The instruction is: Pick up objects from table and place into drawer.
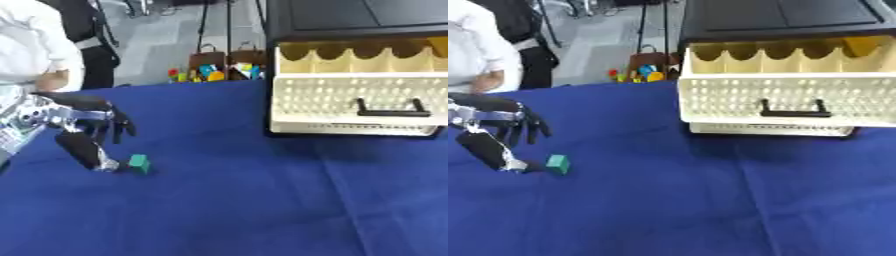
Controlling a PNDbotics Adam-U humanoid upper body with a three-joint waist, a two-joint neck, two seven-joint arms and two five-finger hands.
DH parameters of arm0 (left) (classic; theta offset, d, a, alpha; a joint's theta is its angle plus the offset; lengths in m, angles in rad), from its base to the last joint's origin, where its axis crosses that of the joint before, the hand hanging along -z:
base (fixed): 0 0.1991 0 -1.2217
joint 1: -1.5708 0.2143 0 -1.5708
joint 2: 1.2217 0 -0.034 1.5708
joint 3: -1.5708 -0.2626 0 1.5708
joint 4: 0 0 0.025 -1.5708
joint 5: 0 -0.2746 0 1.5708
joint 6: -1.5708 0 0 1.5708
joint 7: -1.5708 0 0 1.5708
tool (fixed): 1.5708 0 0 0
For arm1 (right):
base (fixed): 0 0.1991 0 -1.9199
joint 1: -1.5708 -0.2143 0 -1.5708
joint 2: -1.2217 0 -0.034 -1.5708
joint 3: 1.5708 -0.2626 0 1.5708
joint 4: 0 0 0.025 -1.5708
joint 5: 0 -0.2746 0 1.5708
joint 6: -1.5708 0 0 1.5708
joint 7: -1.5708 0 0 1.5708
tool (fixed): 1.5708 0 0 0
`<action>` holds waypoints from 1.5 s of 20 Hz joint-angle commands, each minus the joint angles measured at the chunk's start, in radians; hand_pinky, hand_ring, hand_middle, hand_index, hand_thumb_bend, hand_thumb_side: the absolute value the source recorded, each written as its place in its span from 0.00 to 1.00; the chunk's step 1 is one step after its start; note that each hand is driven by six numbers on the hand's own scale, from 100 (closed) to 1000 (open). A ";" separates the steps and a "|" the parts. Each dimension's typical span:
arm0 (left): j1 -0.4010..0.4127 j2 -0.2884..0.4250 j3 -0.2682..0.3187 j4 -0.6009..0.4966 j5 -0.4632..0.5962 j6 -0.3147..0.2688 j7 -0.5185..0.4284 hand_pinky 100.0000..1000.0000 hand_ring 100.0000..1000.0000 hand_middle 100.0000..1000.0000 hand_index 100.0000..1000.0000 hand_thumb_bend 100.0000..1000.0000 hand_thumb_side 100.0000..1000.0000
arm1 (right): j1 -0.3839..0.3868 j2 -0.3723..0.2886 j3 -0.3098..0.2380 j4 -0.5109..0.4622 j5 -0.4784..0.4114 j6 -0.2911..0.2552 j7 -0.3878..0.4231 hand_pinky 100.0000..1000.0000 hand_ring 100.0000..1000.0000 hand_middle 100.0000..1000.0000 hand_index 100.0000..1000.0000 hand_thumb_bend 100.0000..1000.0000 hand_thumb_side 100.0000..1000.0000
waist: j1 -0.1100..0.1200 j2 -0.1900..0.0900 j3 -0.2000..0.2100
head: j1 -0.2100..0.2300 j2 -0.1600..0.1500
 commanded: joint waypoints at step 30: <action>-0.064 -0.046 -0.026 0.173 -0.093 -0.060 -0.004 0.44 0.48 0.55 0.87 0.23 0.39 | -0.029 0.007 -0.018 -0.015 0.007 0.001 -0.006 0.28 0.43 0.38 0.72 0.05 0.71 | 0.000 0.009 -0.012 | 0.013 -0.031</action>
